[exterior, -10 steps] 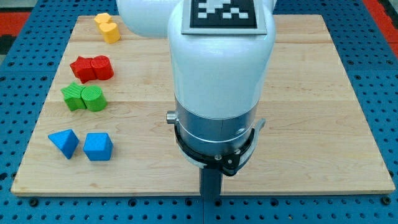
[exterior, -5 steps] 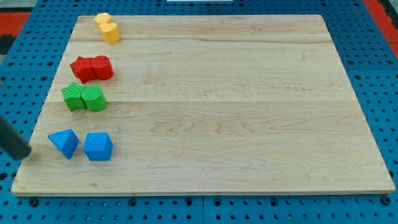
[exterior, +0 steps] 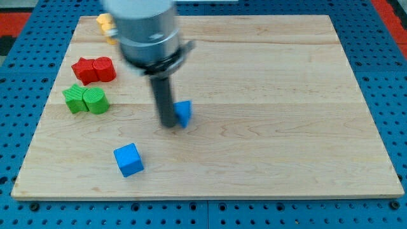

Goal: Slide the triangle towards the right center

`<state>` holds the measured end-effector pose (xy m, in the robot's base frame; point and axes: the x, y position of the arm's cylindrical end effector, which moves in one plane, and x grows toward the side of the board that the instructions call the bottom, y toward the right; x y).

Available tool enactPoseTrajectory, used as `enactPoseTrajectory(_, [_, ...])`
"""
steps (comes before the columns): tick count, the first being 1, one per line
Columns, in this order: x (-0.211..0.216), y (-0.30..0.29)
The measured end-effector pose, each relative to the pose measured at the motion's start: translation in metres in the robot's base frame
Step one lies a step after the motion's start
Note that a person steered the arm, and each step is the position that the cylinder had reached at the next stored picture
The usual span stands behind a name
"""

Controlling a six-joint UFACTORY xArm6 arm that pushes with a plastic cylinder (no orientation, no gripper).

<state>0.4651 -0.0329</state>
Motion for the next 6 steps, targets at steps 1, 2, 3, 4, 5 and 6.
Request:
enactPoseTrajectory(1, [-0.011,0.078])
enactPoseTrajectory(2, [-0.033,0.064])
enactPoseTrajectory(3, [-0.034,0.039])
enactPoseTrajectory(4, [-0.083,0.056])
enactPoseTrajectory(5, [-0.093,0.067])
enactPoseTrajectory(6, [-0.093,0.098])
